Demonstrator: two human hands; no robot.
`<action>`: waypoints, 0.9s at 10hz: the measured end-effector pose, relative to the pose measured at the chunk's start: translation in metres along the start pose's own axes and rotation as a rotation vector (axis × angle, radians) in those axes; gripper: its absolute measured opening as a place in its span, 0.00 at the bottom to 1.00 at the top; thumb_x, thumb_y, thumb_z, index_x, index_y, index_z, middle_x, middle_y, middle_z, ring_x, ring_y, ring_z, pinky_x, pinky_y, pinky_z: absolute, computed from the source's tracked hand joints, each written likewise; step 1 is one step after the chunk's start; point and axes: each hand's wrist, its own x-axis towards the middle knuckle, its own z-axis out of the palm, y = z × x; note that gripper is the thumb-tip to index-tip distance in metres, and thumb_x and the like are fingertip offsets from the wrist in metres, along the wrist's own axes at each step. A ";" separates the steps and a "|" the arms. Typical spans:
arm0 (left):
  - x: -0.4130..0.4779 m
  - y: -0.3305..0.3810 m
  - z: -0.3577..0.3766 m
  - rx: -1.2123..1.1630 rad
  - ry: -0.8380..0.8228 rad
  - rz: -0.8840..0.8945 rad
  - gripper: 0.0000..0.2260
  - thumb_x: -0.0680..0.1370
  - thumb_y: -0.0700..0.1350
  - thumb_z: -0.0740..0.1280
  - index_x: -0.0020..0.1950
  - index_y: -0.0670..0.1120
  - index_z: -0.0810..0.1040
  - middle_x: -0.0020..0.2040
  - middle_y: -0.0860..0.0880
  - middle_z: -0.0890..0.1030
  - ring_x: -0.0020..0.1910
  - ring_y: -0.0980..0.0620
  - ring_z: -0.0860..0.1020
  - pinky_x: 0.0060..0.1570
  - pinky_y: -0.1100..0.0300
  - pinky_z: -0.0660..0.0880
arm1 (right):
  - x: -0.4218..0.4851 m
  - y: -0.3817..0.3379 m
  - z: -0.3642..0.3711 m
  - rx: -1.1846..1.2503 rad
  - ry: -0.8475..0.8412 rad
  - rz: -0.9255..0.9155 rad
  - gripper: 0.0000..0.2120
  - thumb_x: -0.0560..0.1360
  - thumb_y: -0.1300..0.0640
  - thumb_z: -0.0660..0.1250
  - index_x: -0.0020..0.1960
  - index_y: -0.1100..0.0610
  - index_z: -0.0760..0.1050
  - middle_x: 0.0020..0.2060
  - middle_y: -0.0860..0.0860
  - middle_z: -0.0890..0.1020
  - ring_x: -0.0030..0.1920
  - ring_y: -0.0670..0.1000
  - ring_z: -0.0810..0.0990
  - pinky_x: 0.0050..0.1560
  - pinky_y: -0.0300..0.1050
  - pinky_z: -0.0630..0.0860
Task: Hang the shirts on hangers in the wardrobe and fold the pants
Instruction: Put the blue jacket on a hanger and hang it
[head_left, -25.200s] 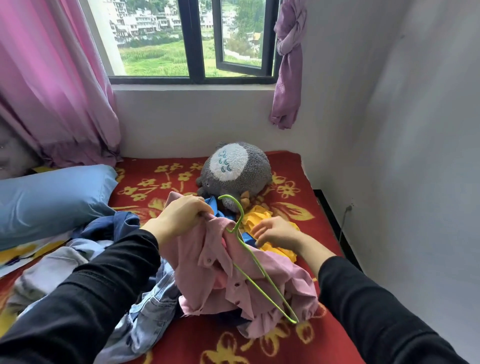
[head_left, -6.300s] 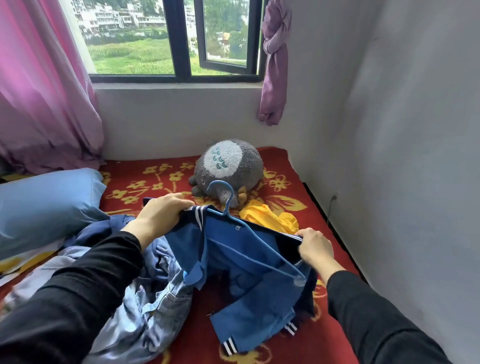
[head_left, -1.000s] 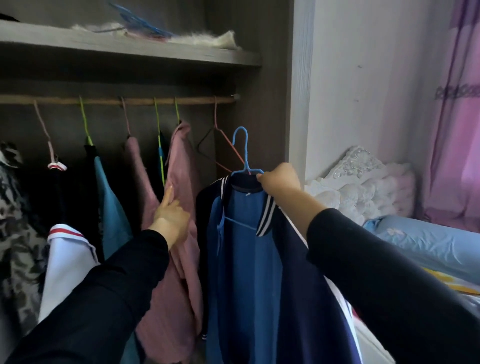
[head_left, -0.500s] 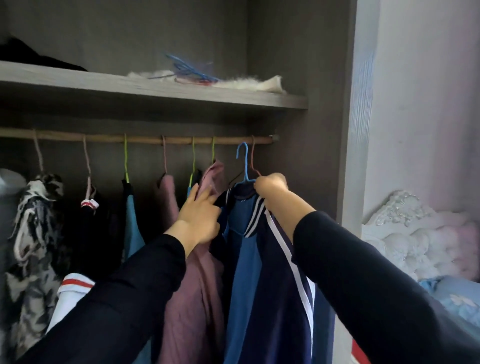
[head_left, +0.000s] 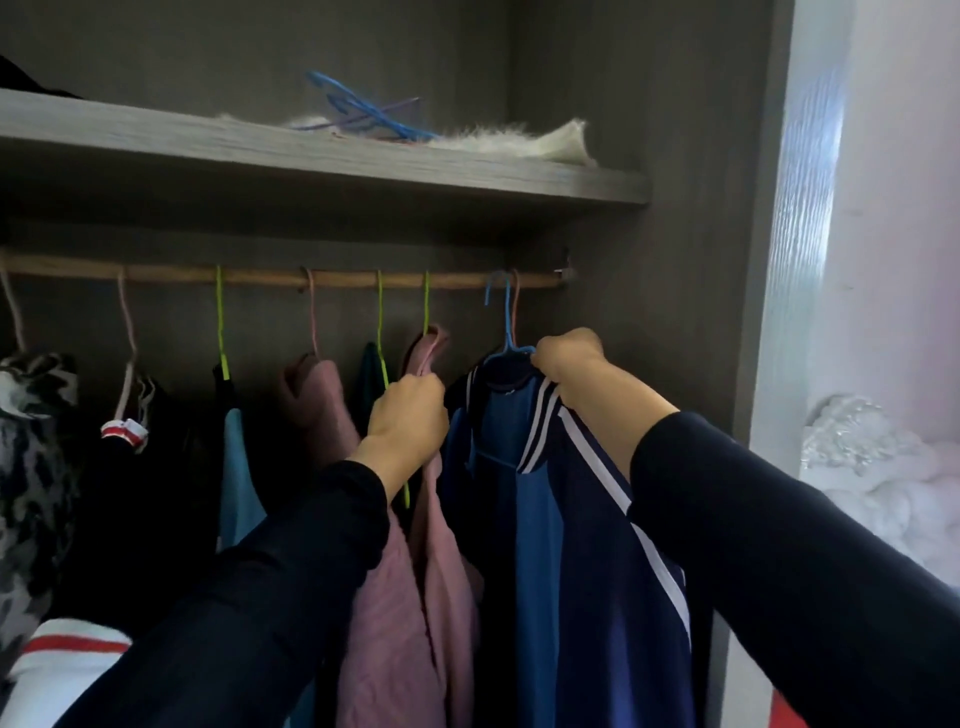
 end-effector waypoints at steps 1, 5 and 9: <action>0.002 -0.003 0.004 -0.058 0.021 -0.043 0.08 0.78 0.39 0.61 0.49 0.40 0.79 0.49 0.39 0.80 0.48 0.37 0.78 0.38 0.54 0.68 | 0.008 -0.018 0.001 0.024 -0.007 0.035 0.05 0.79 0.62 0.60 0.44 0.59 0.70 0.39 0.52 0.73 0.35 0.49 0.72 0.39 0.44 0.71; -0.001 -0.024 -0.015 -0.127 -0.061 -0.009 0.09 0.75 0.39 0.63 0.35 0.44 0.76 0.39 0.42 0.77 0.45 0.38 0.78 0.37 0.55 0.69 | 0.010 -0.026 0.045 -0.059 -0.010 -0.063 0.15 0.78 0.59 0.61 0.63 0.64 0.73 0.55 0.58 0.79 0.51 0.56 0.79 0.49 0.47 0.74; 0.011 -0.023 -0.014 -0.082 0.017 -0.002 0.20 0.75 0.47 0.64 0.68 0.51 0.75 0.61 0.45 0.80 0.59 0.41 0.77 0.51 0.52 0.75 | 0.016 -0.005 0.043 -0.483 -0.063 -0.293 0.12 0.80 0.53 0.59 0.55 0.61 0.74 0.50 0.57 0.79 0.45 0.55 0.79 0.39 0.46 0.75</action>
